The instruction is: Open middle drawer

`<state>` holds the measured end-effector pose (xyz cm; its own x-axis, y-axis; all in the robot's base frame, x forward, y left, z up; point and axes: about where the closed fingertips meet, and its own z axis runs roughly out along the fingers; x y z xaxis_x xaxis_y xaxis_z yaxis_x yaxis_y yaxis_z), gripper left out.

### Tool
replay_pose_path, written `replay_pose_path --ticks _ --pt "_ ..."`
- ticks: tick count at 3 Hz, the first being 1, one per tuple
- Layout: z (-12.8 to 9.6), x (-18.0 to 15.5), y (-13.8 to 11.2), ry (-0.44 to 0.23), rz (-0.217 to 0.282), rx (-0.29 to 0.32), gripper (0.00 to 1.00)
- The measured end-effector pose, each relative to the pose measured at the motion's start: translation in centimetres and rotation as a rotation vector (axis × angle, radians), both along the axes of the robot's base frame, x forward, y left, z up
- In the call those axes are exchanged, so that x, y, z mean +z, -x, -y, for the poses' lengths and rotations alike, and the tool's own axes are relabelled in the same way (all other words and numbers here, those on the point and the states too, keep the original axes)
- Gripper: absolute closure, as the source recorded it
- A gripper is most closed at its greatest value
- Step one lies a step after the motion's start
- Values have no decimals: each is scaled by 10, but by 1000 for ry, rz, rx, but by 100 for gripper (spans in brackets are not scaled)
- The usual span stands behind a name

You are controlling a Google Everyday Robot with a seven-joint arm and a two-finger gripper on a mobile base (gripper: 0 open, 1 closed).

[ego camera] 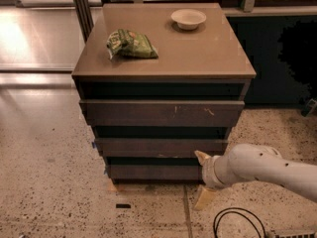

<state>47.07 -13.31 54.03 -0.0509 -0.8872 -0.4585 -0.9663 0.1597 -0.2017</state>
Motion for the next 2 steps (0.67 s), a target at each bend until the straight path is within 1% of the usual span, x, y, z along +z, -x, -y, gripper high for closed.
replay_pose_path --ticks 1,2 --pt "-18 -12 -57 -10 46 39 0" --pt "-15 -19 -55 -3 29 32 0"
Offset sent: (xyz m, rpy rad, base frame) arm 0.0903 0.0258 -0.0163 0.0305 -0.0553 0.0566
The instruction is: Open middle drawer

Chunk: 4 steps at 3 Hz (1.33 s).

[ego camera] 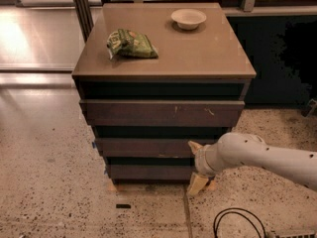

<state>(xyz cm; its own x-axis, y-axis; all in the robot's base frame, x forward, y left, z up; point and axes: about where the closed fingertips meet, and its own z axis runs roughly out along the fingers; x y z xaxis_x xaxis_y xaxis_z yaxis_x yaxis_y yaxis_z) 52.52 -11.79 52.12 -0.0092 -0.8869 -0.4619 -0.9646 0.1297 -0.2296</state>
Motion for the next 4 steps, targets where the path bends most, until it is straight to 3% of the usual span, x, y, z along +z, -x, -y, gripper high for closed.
replay_pose_path --ticks 1,2,3,4 --pt "5 -23 1 -7 -36 -36 0" --pt "2 -50 -15 -46 -50 -57 0" --pt "2 -50 -15 -46 -50 -57 0" --pt "-4 -38 -52 -32 -13 -23 0"
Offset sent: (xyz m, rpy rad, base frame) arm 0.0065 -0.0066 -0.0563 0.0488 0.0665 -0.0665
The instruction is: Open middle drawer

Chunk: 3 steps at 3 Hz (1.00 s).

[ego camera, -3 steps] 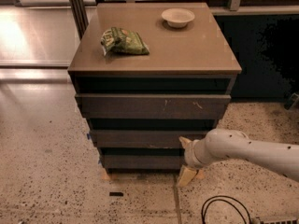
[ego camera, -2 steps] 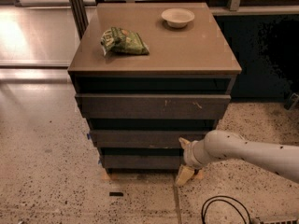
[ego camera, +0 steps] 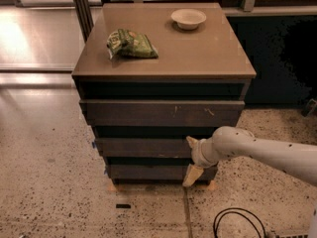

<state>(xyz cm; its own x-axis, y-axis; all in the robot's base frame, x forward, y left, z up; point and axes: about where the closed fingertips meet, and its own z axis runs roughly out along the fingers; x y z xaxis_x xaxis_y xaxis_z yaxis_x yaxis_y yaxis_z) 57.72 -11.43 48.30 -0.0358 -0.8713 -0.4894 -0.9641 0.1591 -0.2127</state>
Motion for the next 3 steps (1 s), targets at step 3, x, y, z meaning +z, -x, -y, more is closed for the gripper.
replay_pose_path --ticks 3 --pt "-1 -32 -19 20 -17 29 0"
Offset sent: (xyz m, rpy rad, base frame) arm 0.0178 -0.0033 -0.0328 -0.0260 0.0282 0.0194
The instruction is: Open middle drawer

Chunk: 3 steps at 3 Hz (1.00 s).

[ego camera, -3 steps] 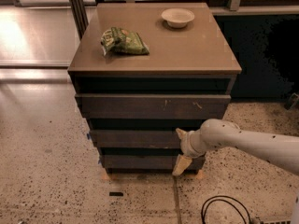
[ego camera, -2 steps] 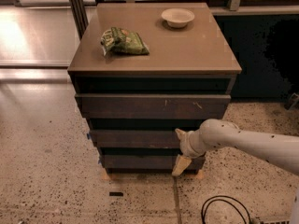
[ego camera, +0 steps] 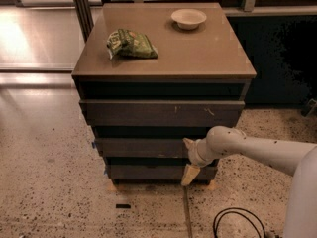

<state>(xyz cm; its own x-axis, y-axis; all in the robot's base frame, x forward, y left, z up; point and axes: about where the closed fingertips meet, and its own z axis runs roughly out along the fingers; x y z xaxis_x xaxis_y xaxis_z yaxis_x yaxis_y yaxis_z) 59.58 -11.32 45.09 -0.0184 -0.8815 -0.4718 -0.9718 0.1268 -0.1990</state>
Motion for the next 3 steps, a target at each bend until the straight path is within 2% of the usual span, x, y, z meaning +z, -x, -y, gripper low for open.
replay_pose_path --ticks 1,2,3 --pt "2 -12 -4 9 -5 -8 0" --pt "-1 -12 8 13 7 -16 0" --pt "3 -4 -1 34 60 -49 0"
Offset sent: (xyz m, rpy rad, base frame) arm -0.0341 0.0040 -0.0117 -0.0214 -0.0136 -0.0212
